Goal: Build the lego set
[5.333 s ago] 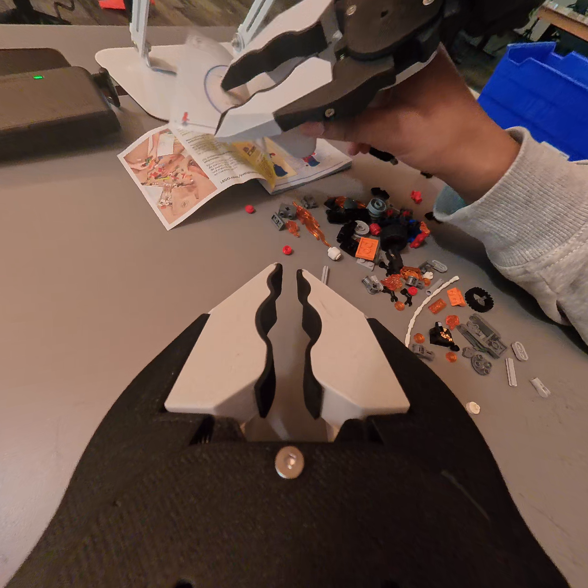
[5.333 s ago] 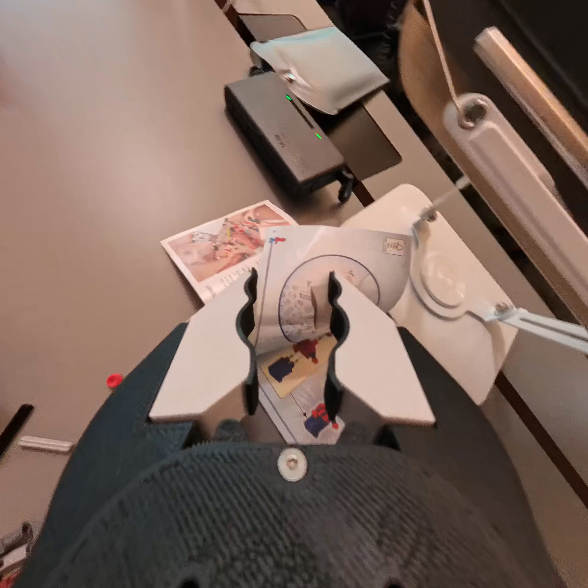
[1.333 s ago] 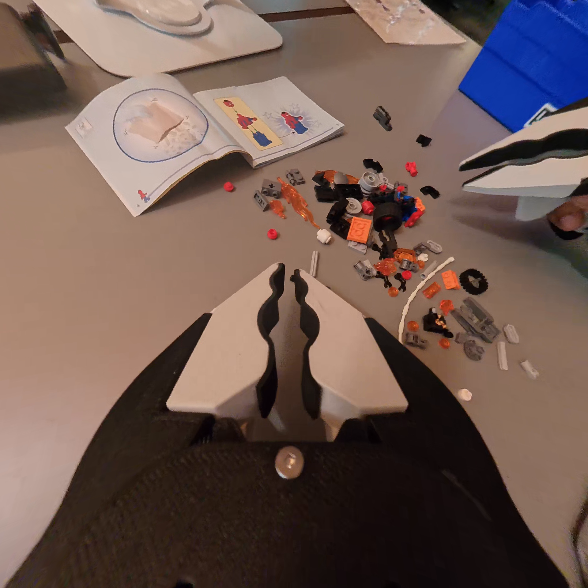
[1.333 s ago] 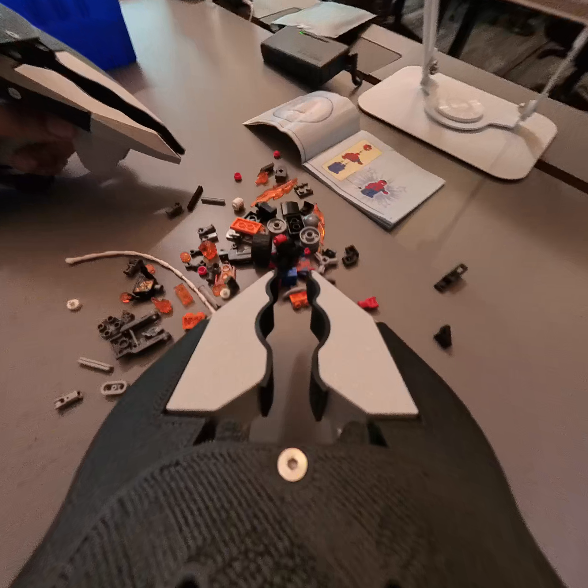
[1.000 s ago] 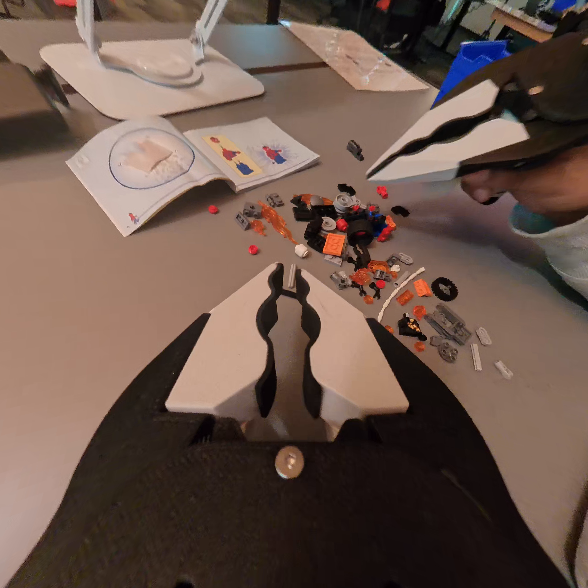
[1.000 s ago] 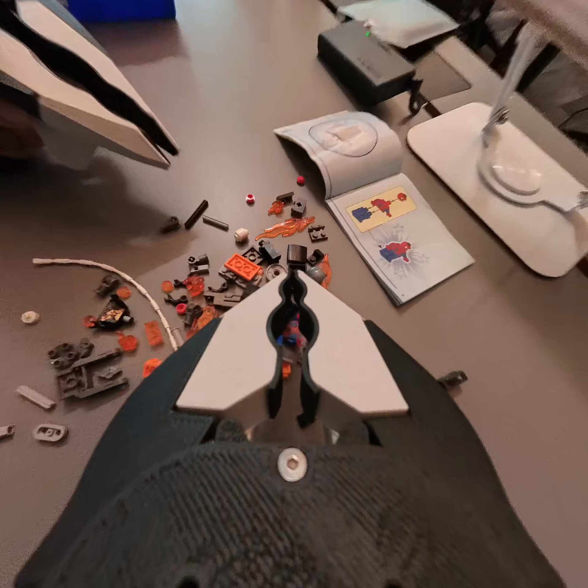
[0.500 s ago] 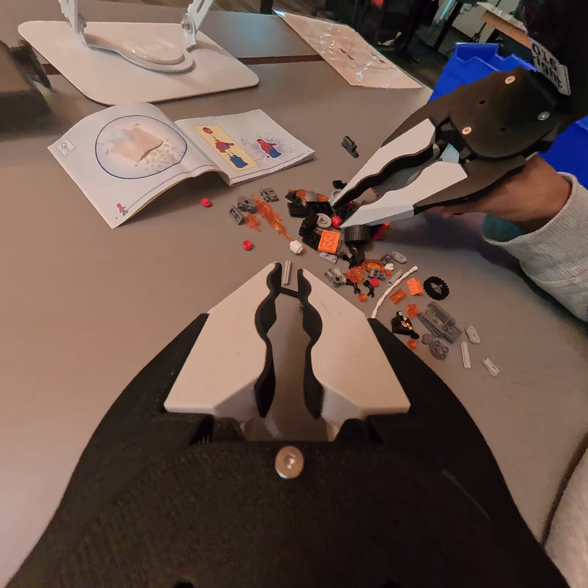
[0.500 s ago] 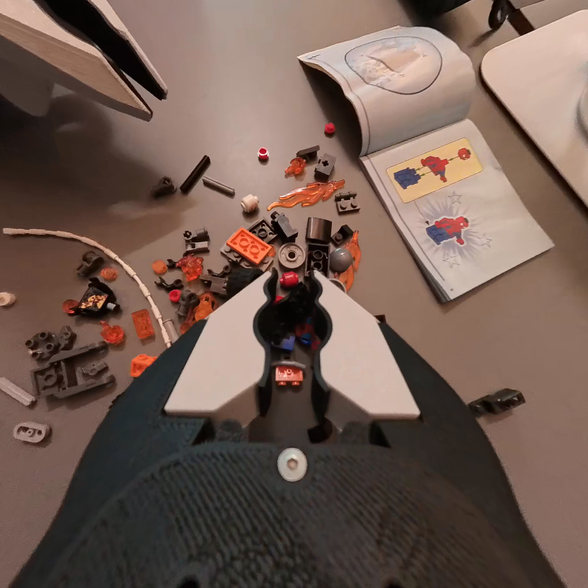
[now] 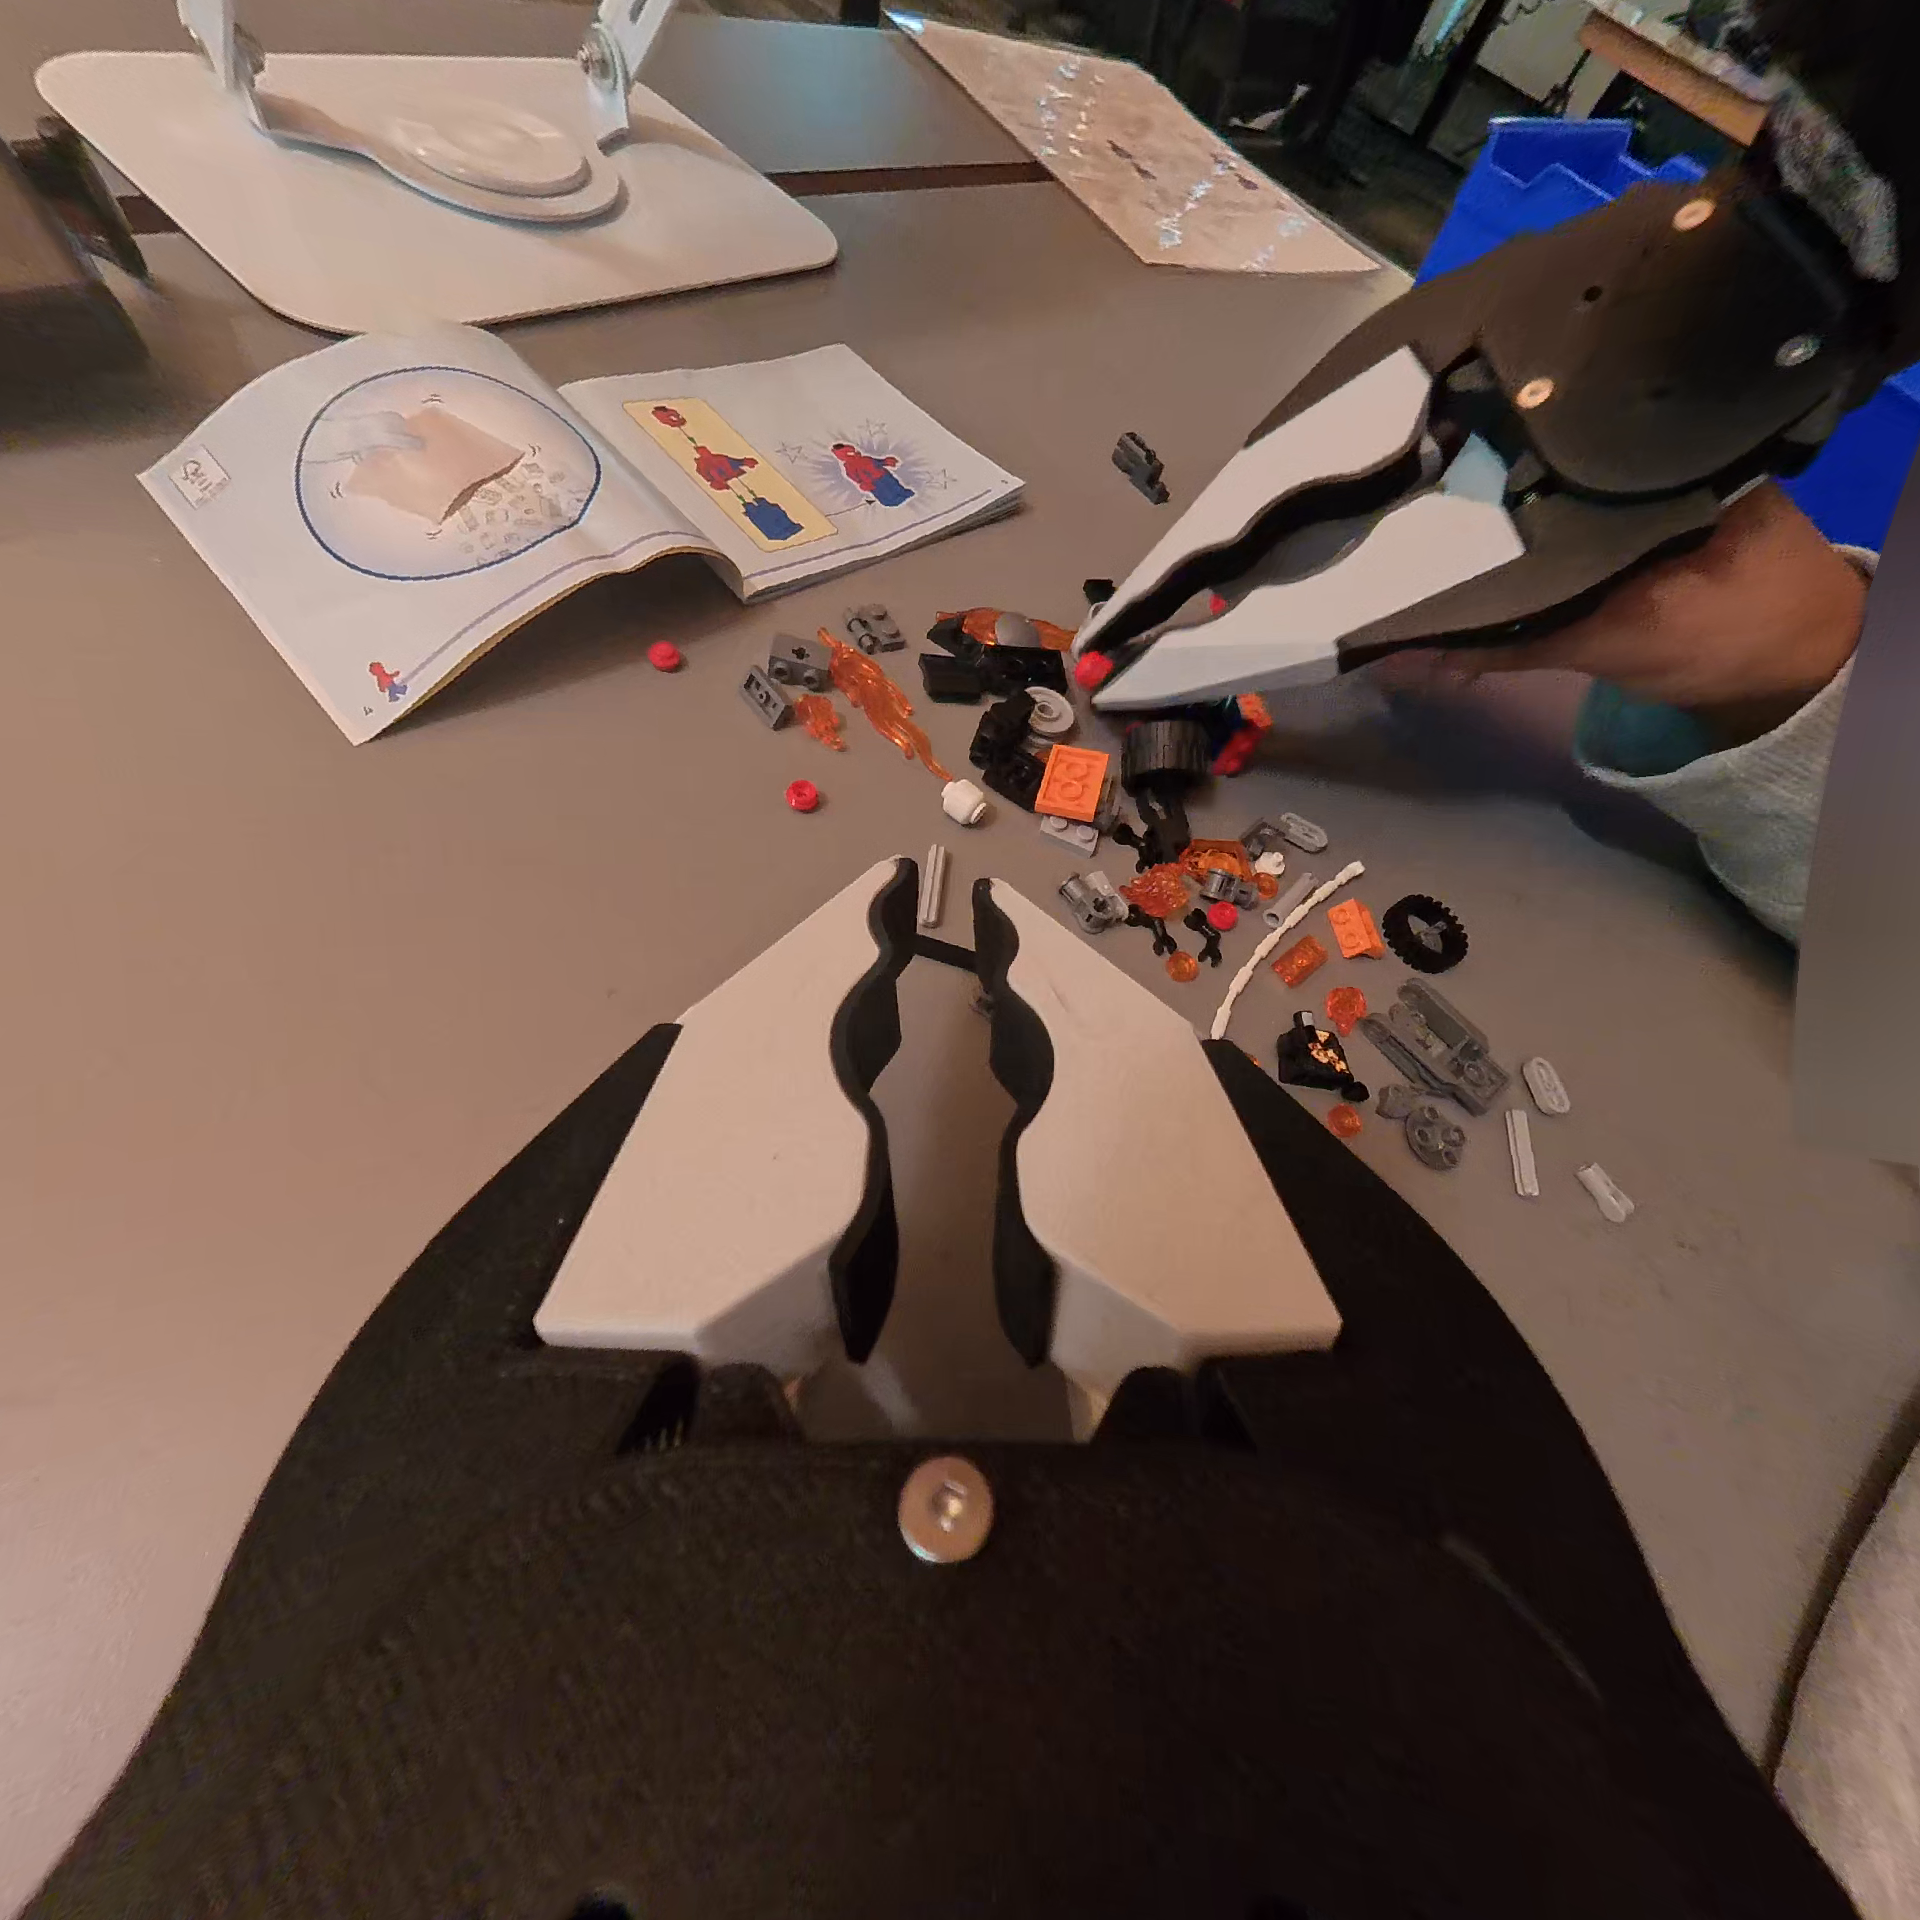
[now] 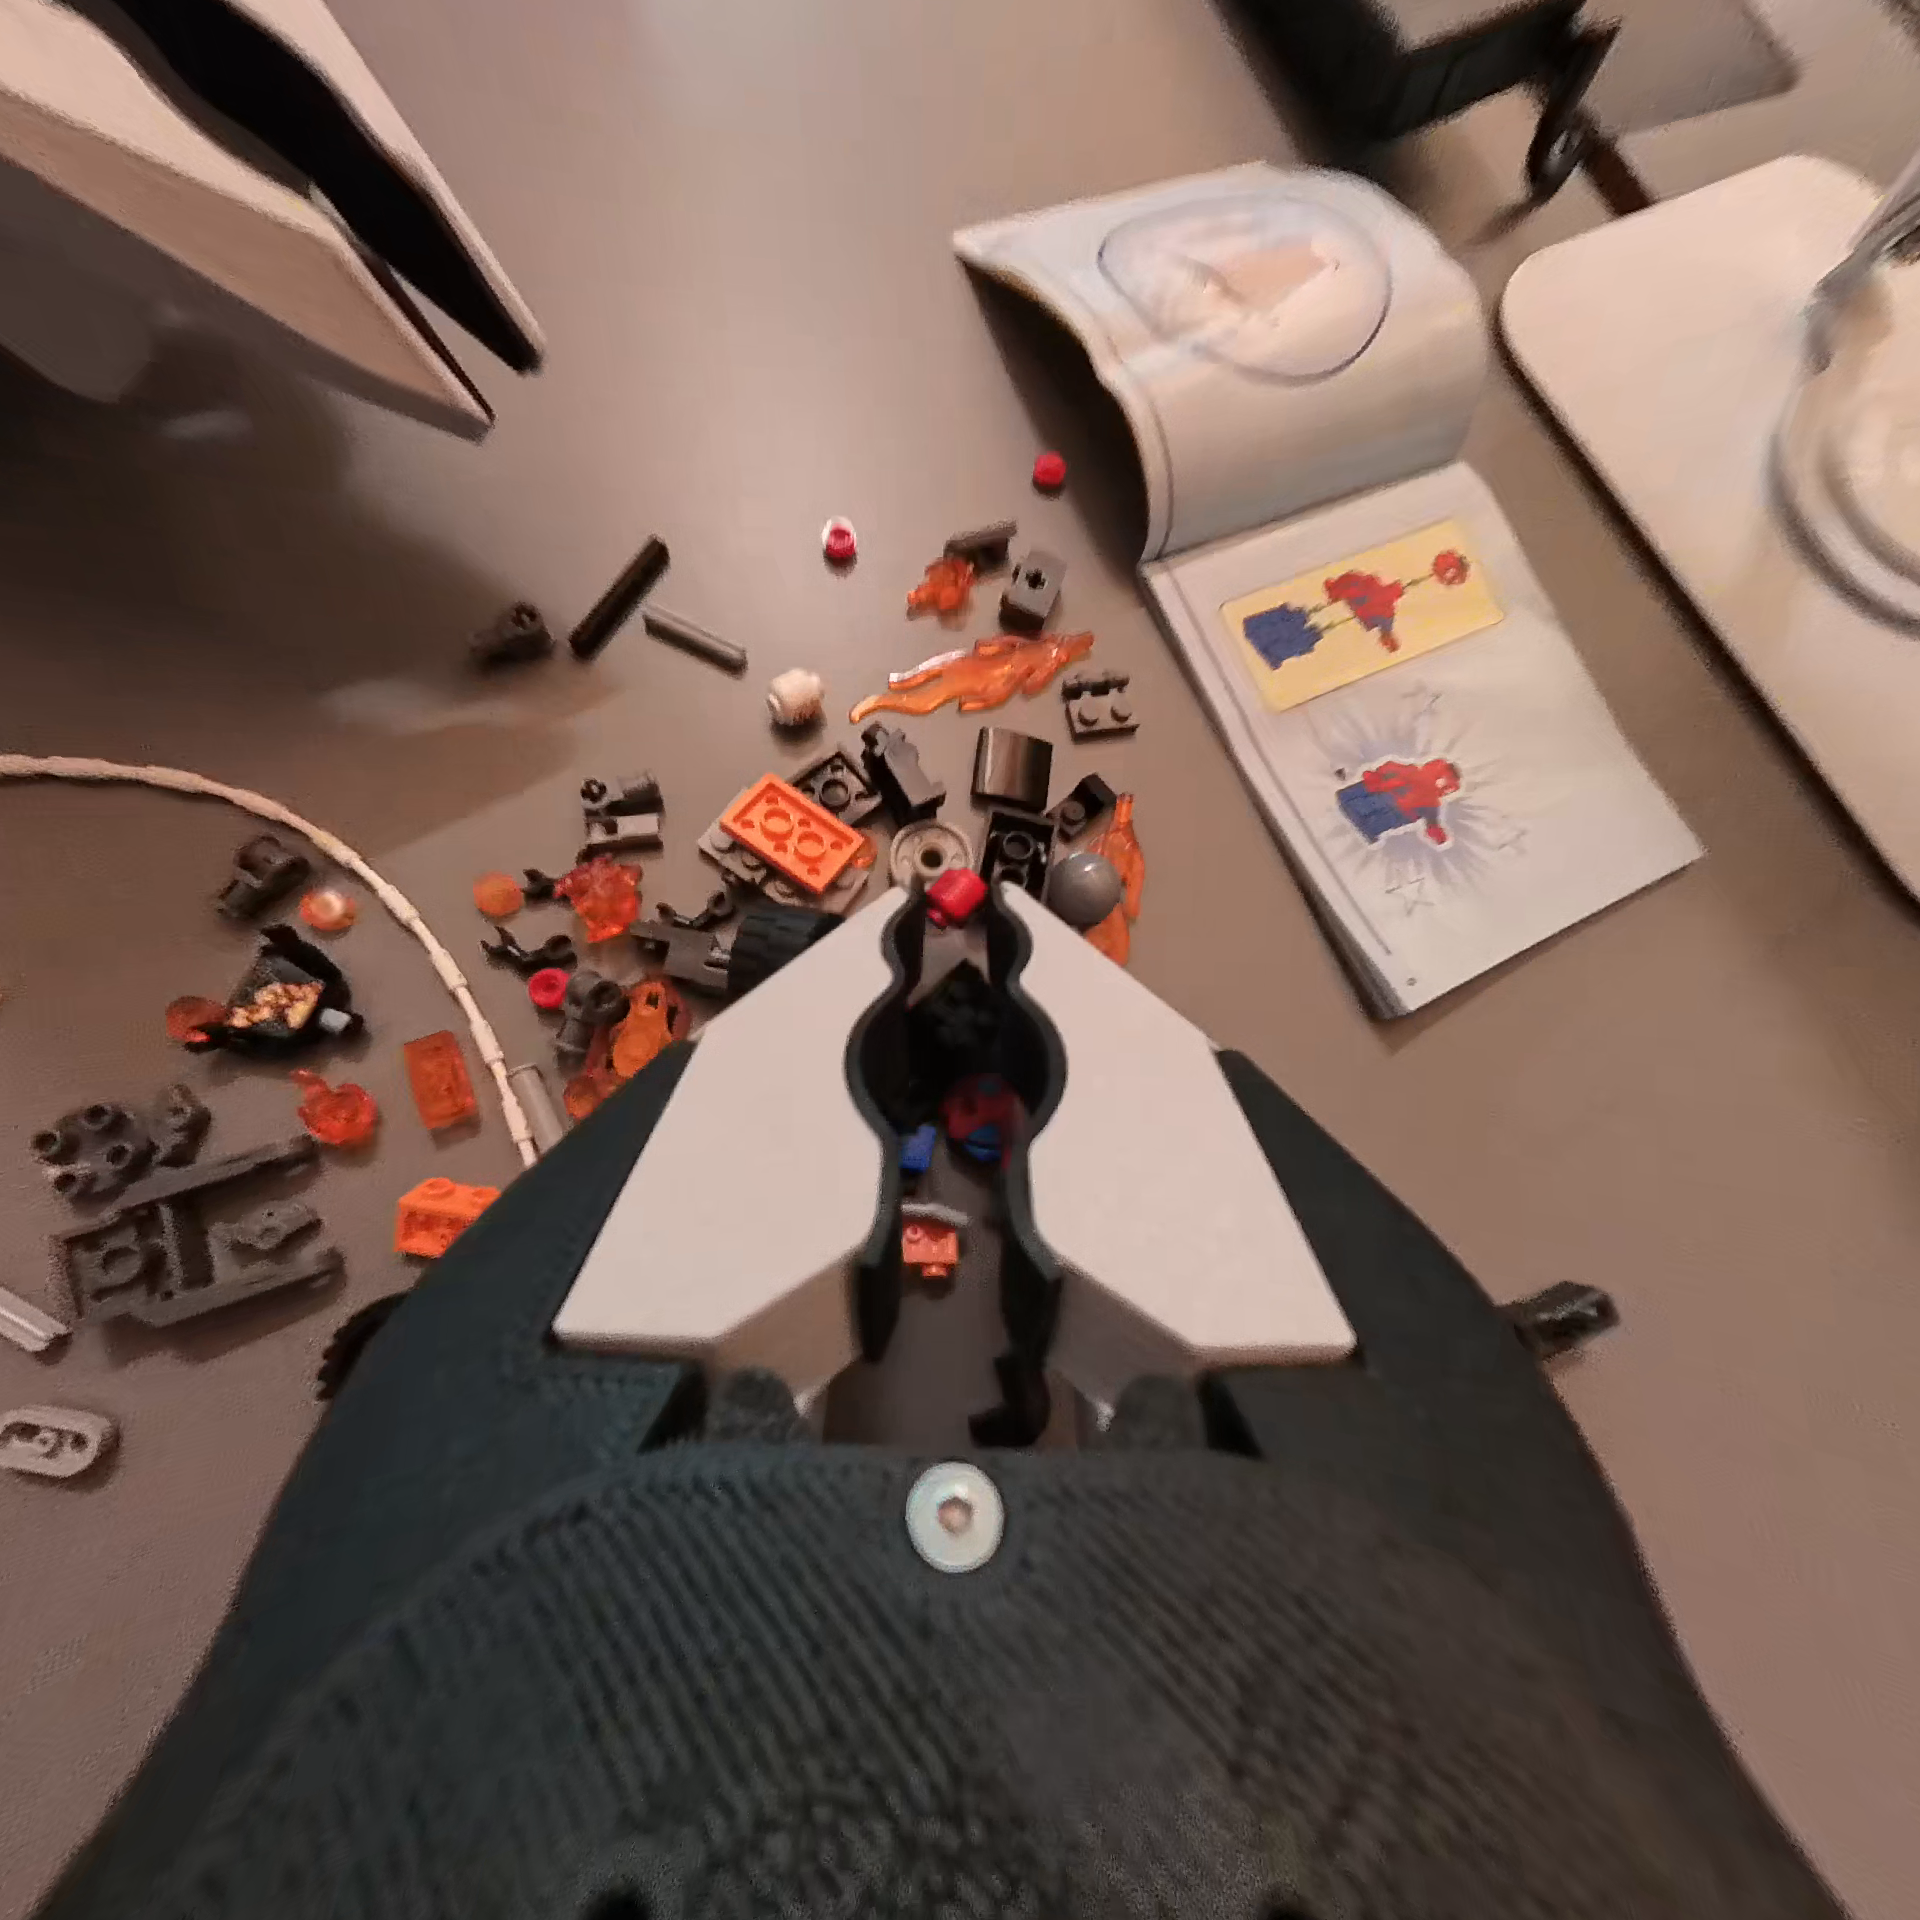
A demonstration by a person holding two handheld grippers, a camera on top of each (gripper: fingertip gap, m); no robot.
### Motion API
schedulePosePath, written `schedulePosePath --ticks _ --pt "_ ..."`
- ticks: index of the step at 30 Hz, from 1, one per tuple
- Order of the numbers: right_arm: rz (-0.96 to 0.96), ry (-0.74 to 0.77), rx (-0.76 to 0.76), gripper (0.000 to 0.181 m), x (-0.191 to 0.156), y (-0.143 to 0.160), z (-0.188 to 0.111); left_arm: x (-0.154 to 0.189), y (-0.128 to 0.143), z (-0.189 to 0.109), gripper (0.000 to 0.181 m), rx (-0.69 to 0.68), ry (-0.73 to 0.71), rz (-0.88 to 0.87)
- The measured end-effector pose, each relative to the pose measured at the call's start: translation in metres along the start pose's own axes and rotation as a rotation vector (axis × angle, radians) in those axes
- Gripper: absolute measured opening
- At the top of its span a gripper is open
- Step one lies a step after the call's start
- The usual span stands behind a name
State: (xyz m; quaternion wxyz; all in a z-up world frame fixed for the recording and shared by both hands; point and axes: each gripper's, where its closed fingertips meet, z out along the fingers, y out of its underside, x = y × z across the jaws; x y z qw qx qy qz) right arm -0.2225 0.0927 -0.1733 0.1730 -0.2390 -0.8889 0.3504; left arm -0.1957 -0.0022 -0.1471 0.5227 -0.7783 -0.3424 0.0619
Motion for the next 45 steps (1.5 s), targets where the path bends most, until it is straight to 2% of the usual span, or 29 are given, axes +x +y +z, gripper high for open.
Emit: schedulePosePath --ticks 7,11,15,18,23,28,30,36,45 --pt "0.068 0.034 0.217 0.009 0.013 -0.033 -0.046 0.002 0.001 0.001 0.009 -0.006 -0.008 0.027" --pt "0.087 0.075 0.296 0.009 0.022 -0.032 -0.069 0.005 0.000 0.002 0.008 -0.001 -0.017 0.066" --pt "0.161 0.029 0.376 0.010 0.018 -0.032 -0.085 0.003 -0.003 0.001 0.007 0.014 -0.054 0.093" --pt "0.182 0.076 0.375 0.009 0.023 -0.015 -0.094 0.001 -0.004 0.001 0.007 0.021 -0.069 0.098" --pt "0.242 0.152 0.285 0.010 0.021 0.047 -0.096 -0.001 -0.005 0.000 0.007 0.030 -0.067 0.071" --pt "0.223 0.358 0.128 0.010 0.035 0.101 -0.109 -0.004 -0.003 0.002 0.007 0.011 -0.046 0.025" --pt "0.237 0.404 0.082 0.010 0.044 0.112 -0.112 -0.005 -0.003 0.002 0.007 0.009 -0.038 0.005" --pt "0.364 0.404 -0.018 0.010 0.055 0.138 -0.110 -0.011 -0.007 0.002 0.007 0.033 -0.002 -0.085" --pt "0.354 0.439 -0.029 0.013 0.059 0.138 -0.110 -0.014 -0.006 0.004 0.008 0.027 0.029 -0.141"
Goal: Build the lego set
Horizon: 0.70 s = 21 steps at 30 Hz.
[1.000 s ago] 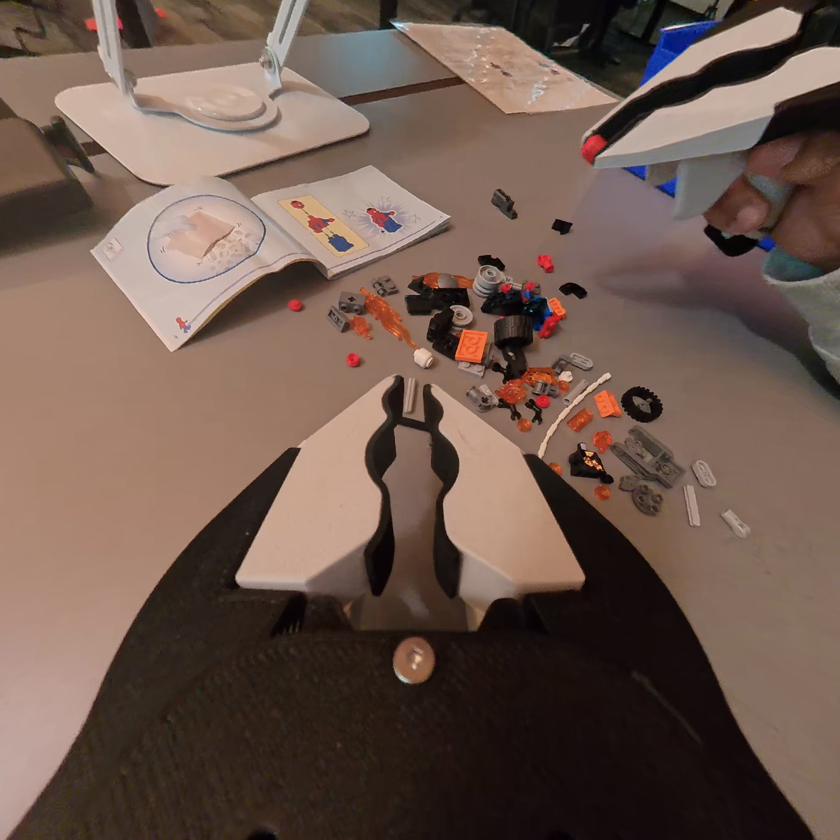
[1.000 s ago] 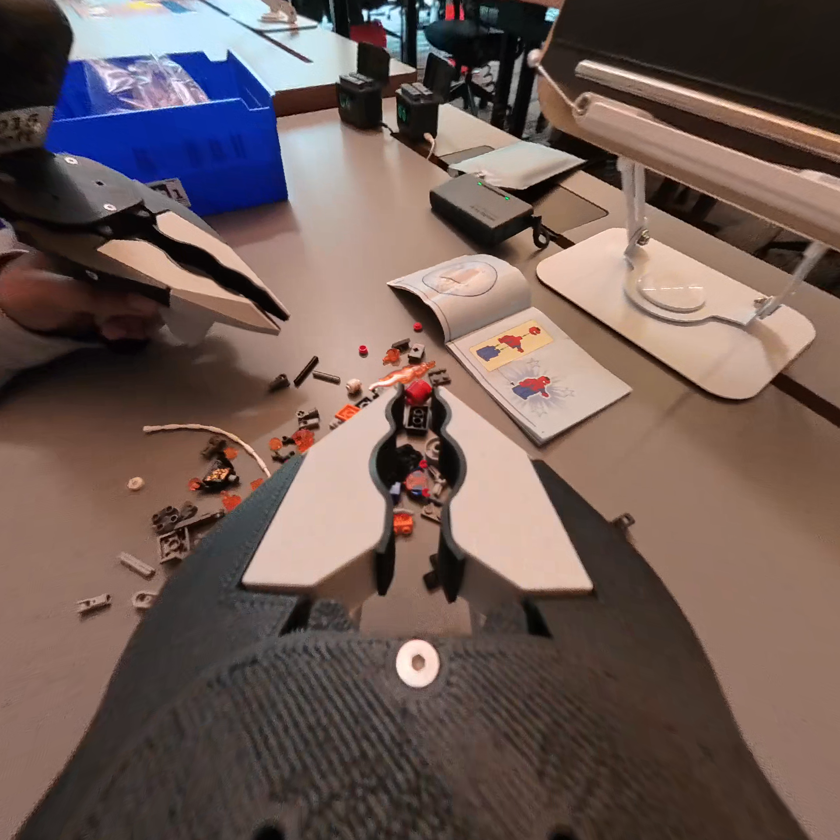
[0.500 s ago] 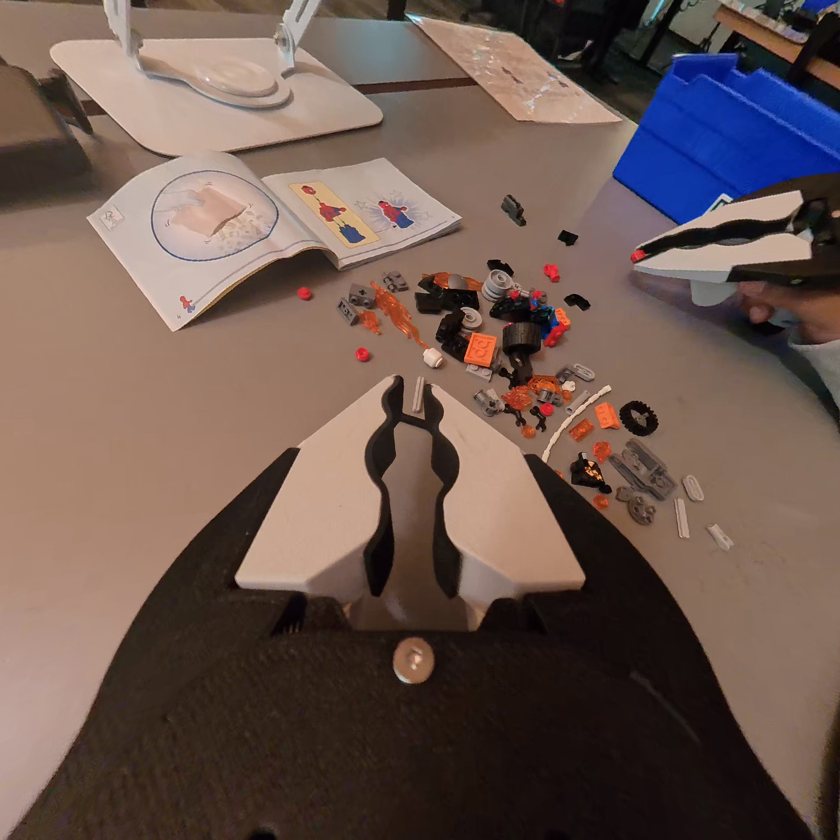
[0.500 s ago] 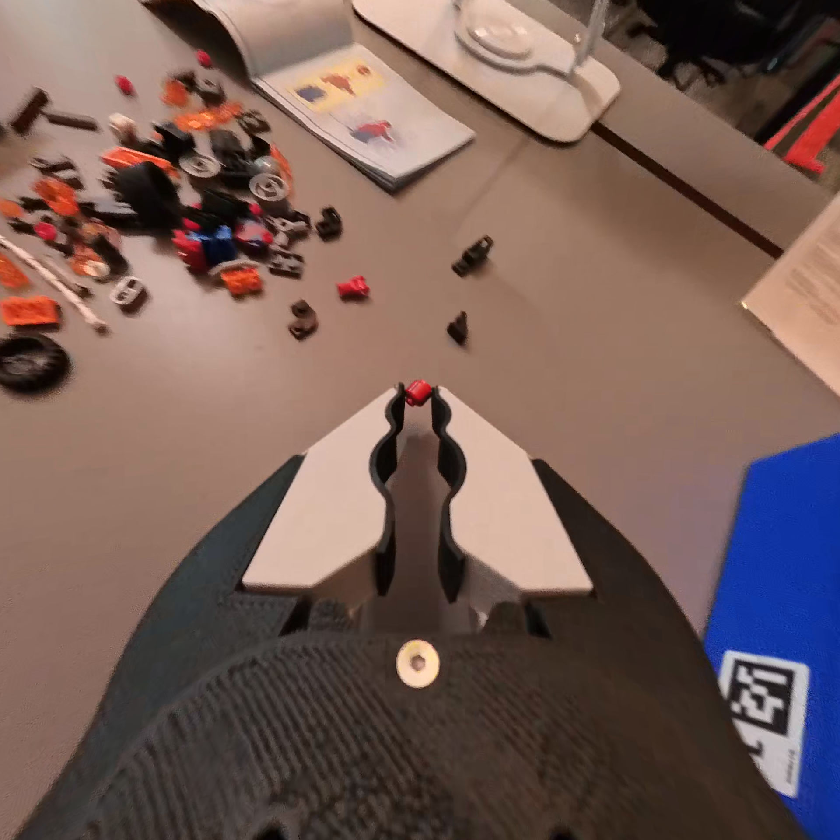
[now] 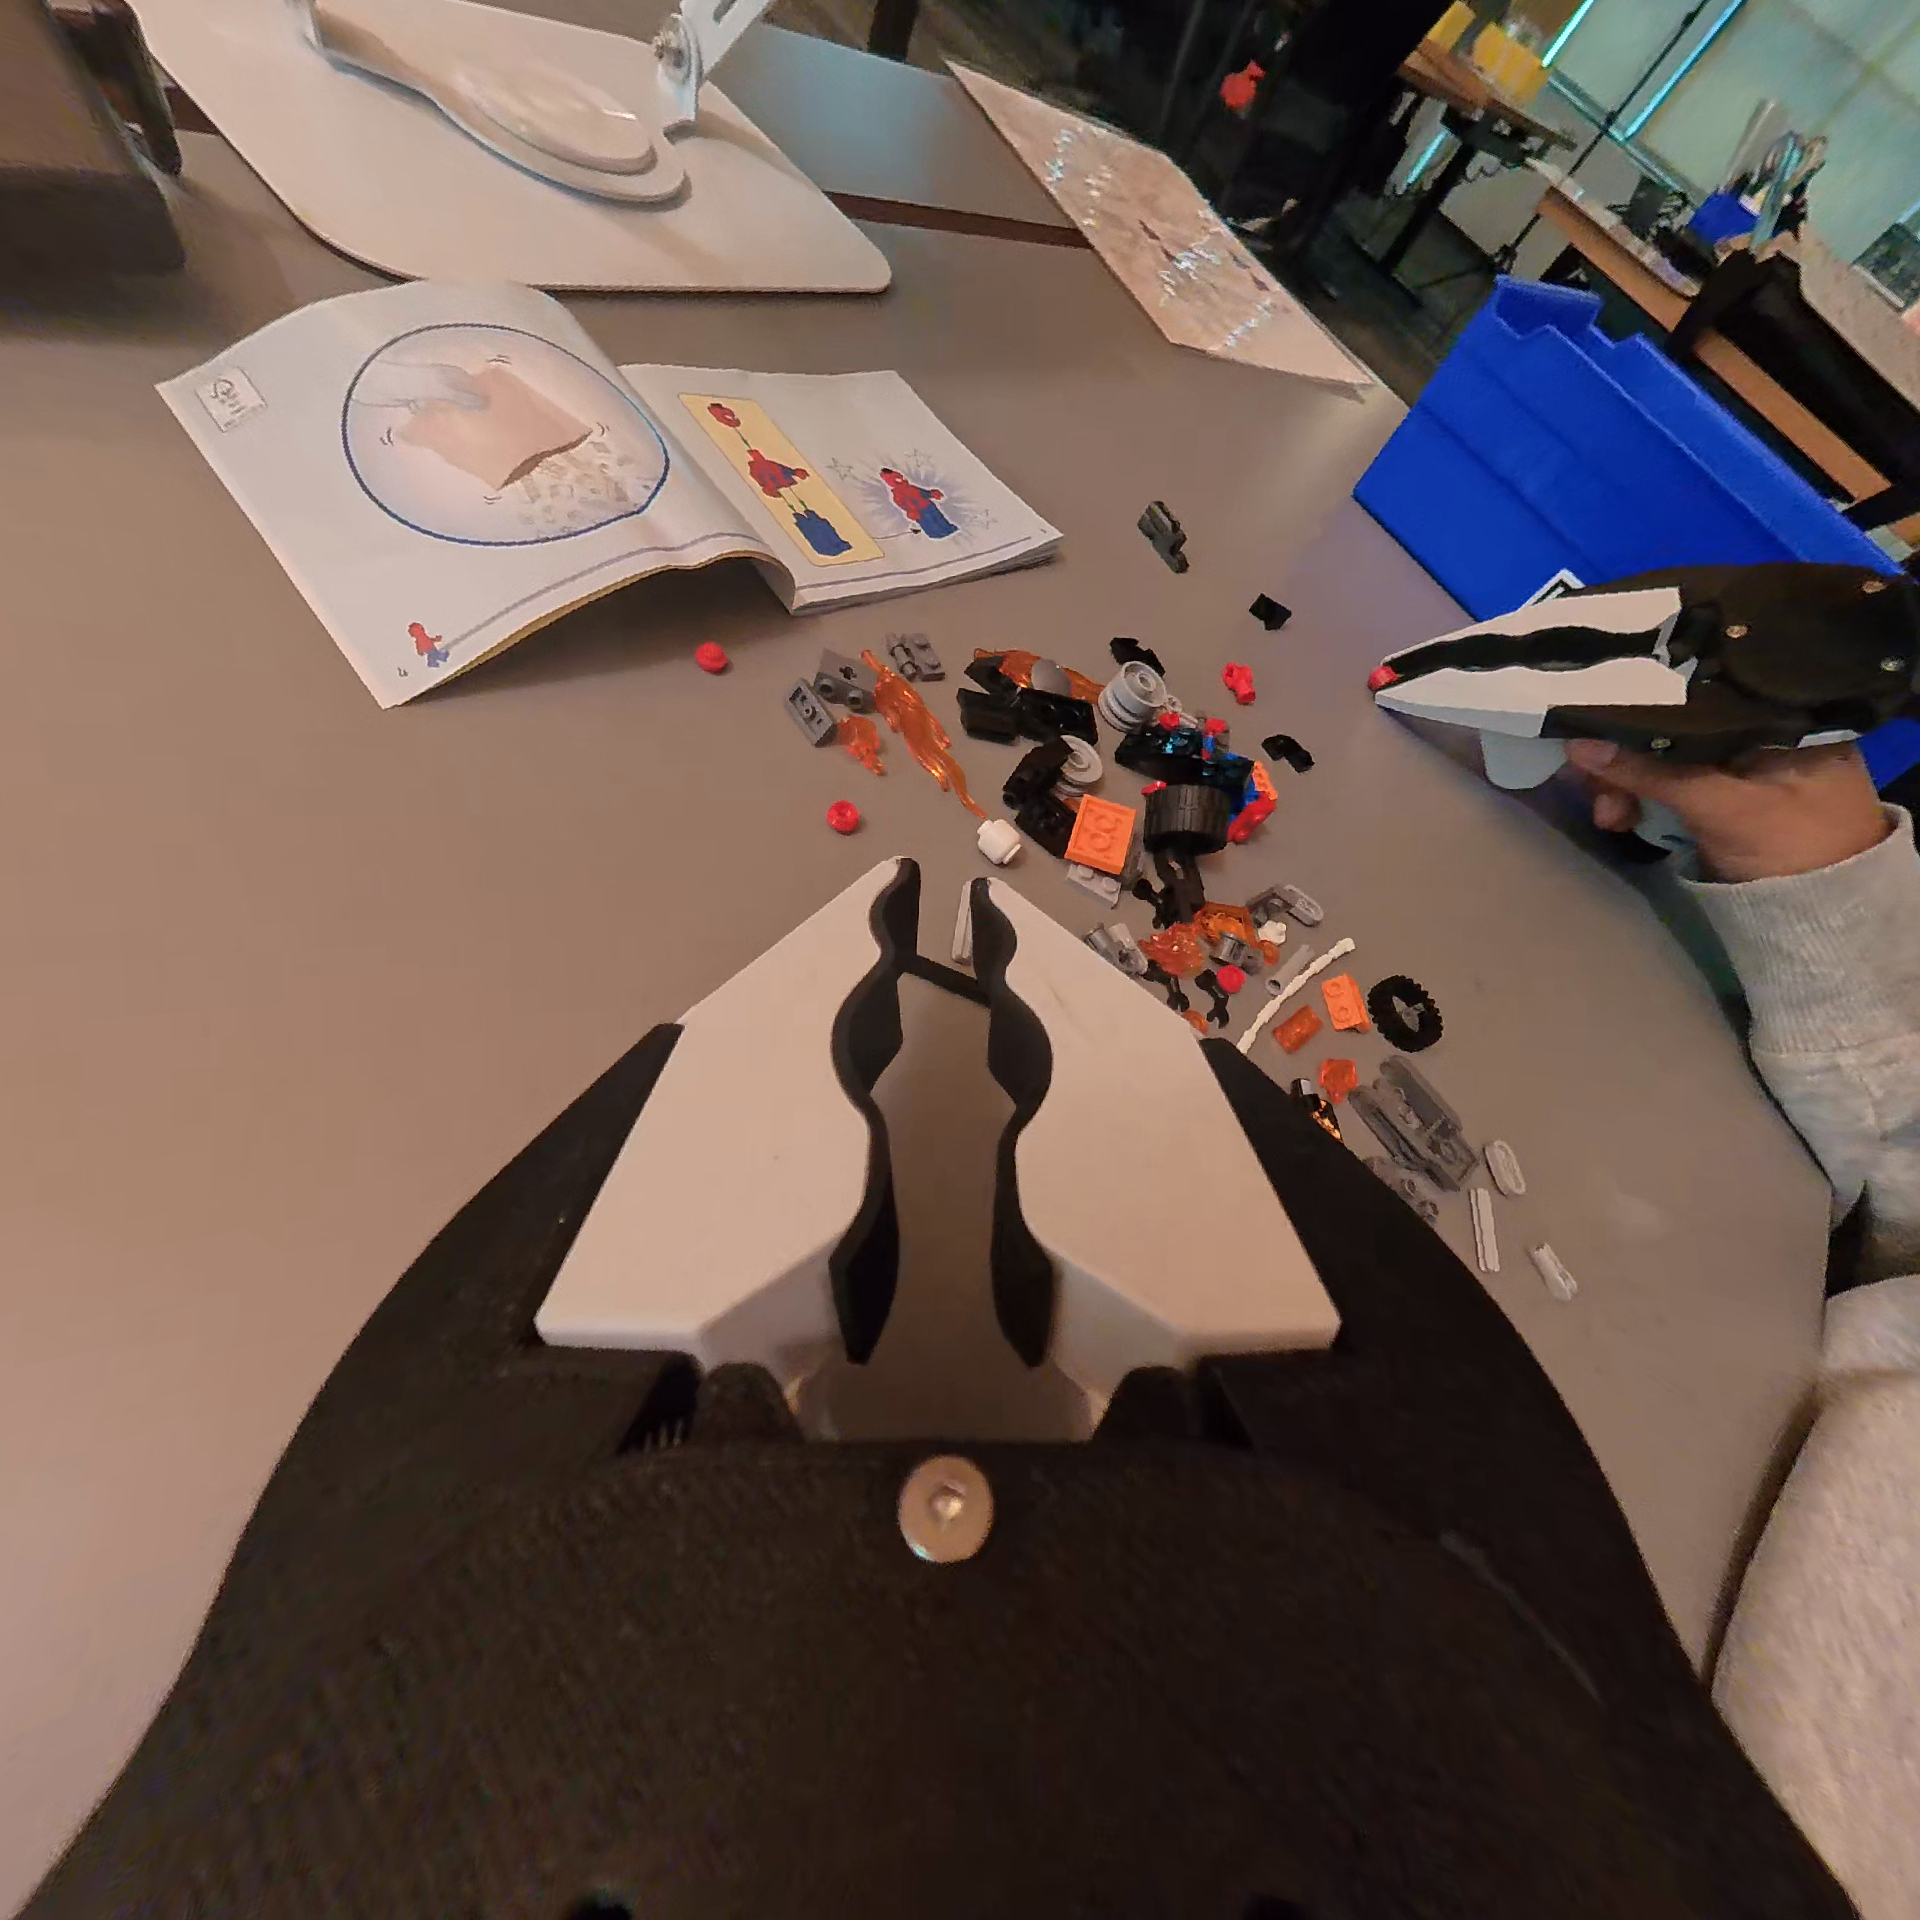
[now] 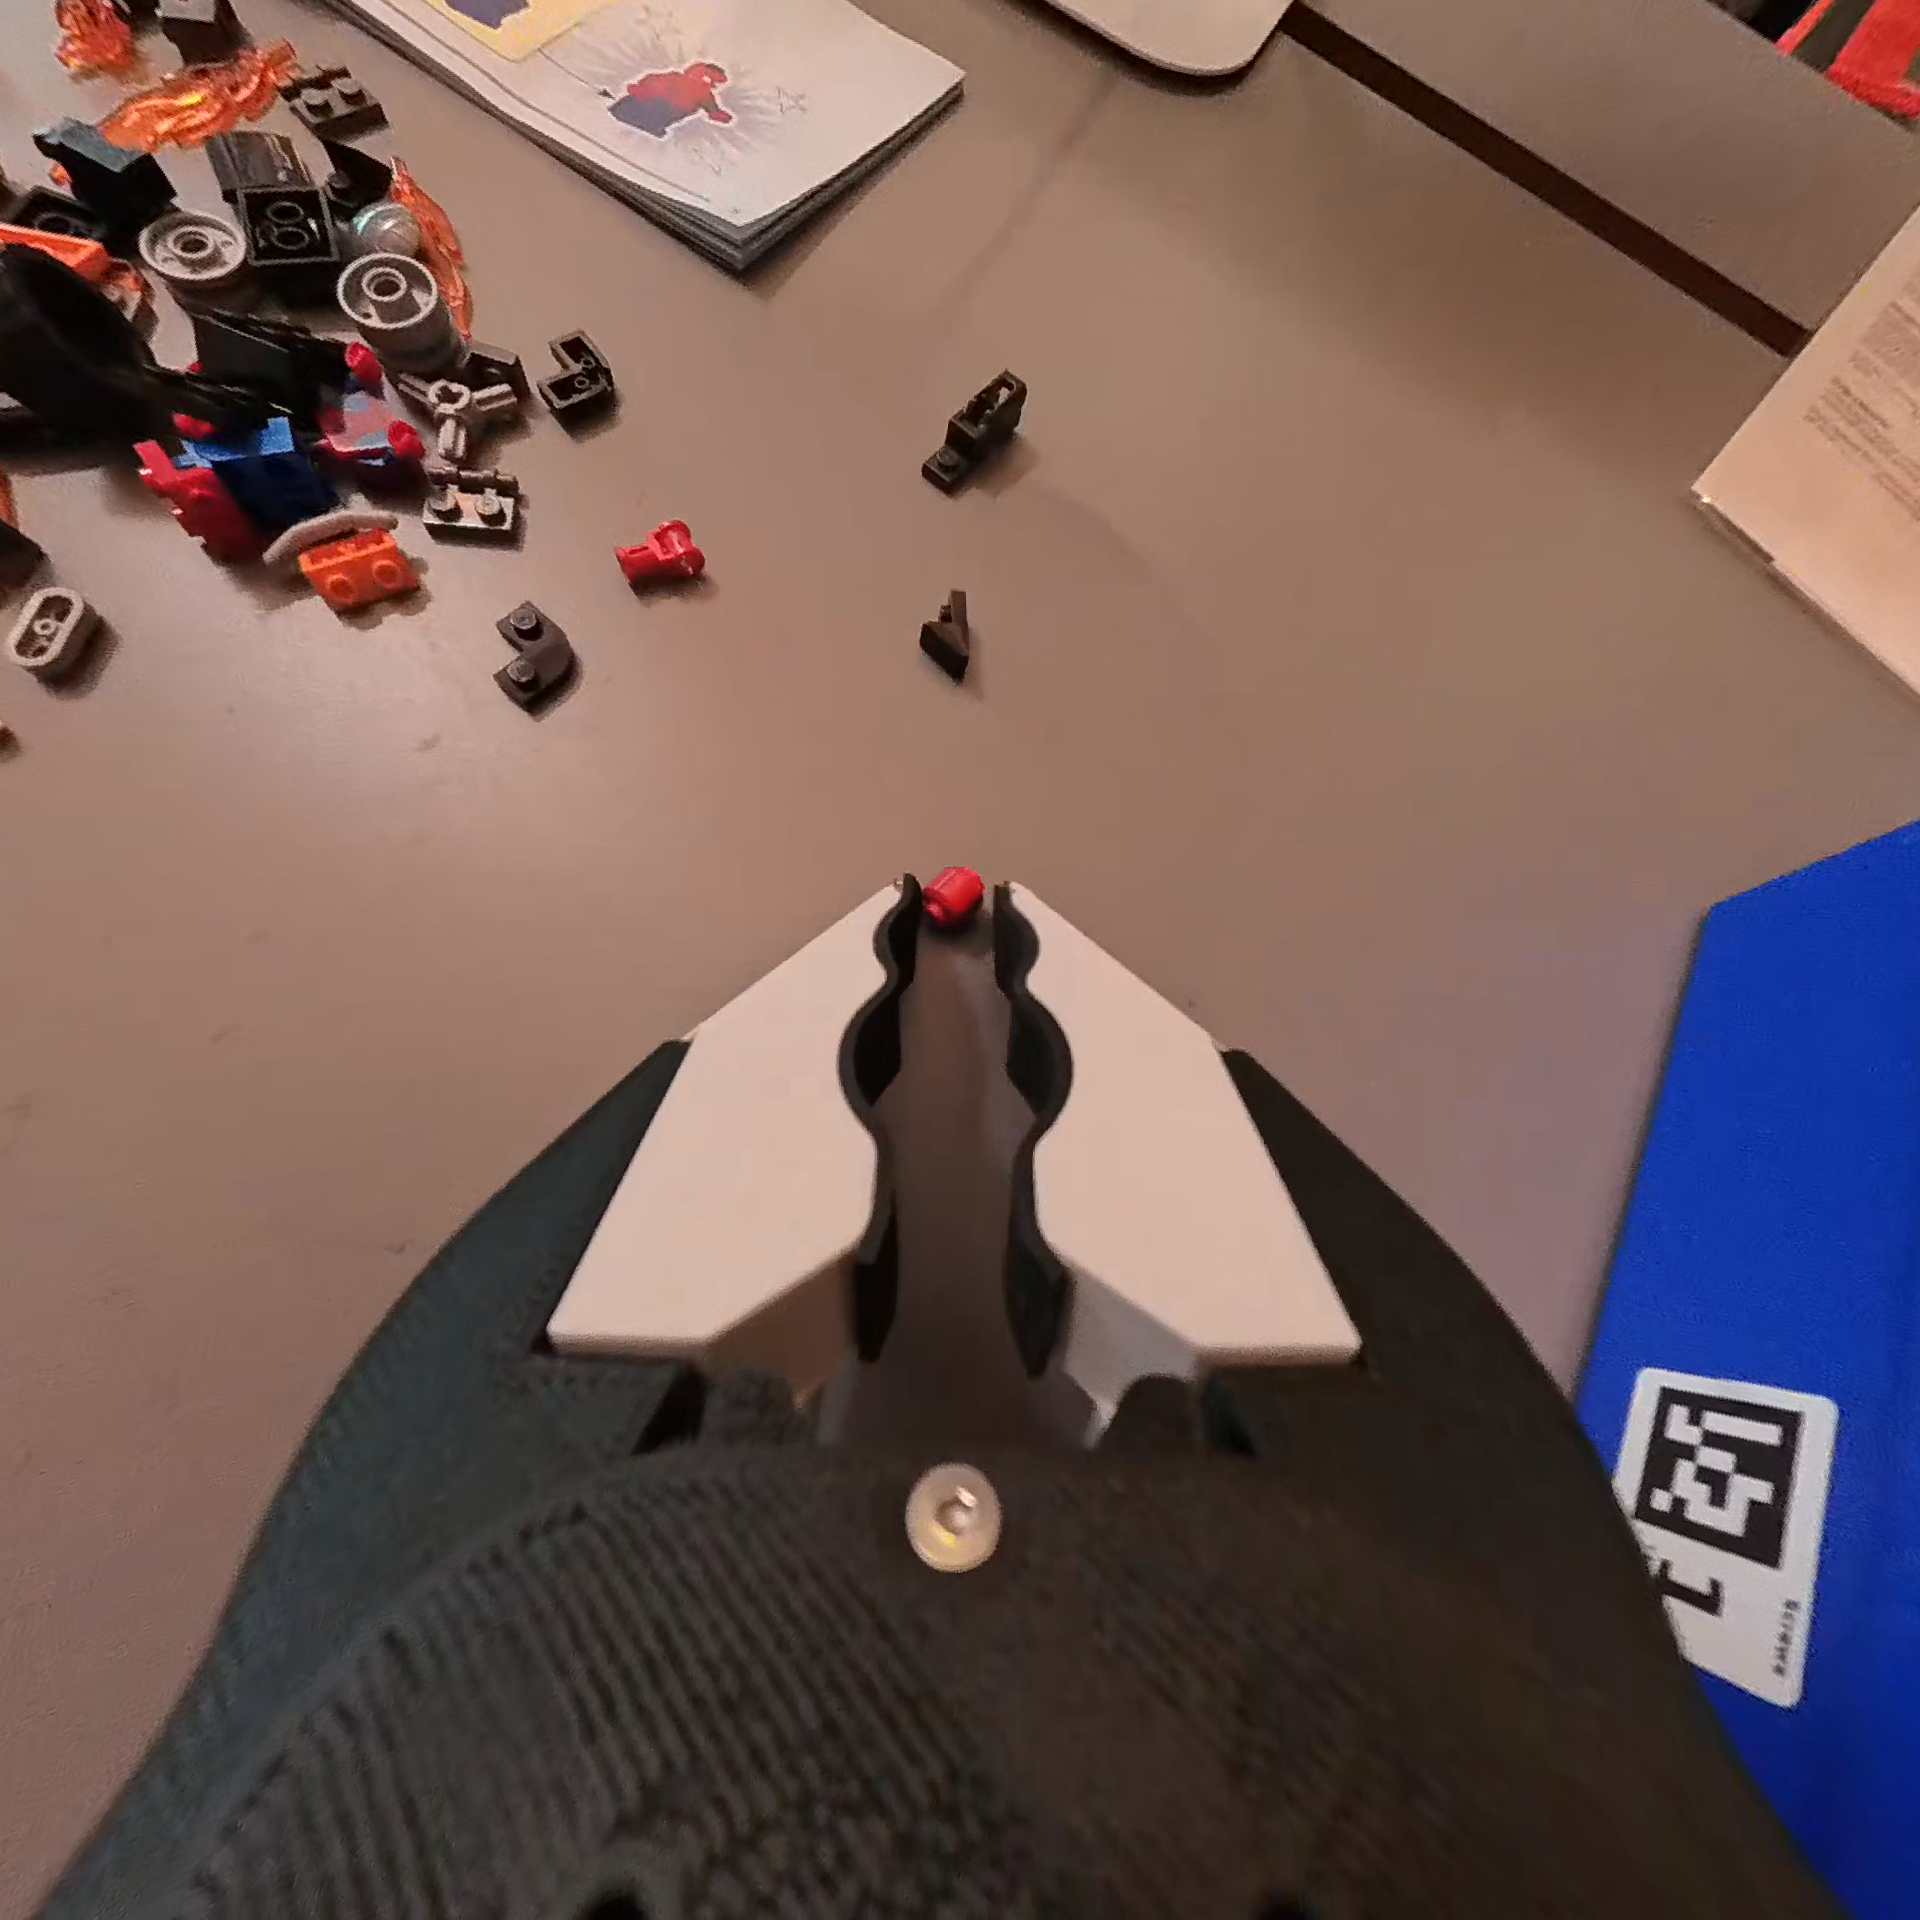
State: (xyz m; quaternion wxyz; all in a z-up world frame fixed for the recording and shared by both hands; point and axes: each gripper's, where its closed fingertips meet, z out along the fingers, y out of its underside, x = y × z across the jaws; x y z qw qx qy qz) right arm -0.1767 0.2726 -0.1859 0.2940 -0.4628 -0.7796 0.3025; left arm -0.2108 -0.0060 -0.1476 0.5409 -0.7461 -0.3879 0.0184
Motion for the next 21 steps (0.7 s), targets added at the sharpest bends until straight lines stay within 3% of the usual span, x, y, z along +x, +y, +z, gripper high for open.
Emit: schedulePosePath --ticks 21 --pt "0.003 0.007 0.001 0.016 0.0011 -0.0007 0.0007 0.0016 0.0032 0.0030 0.009 -0.025 -0.020 0.037"
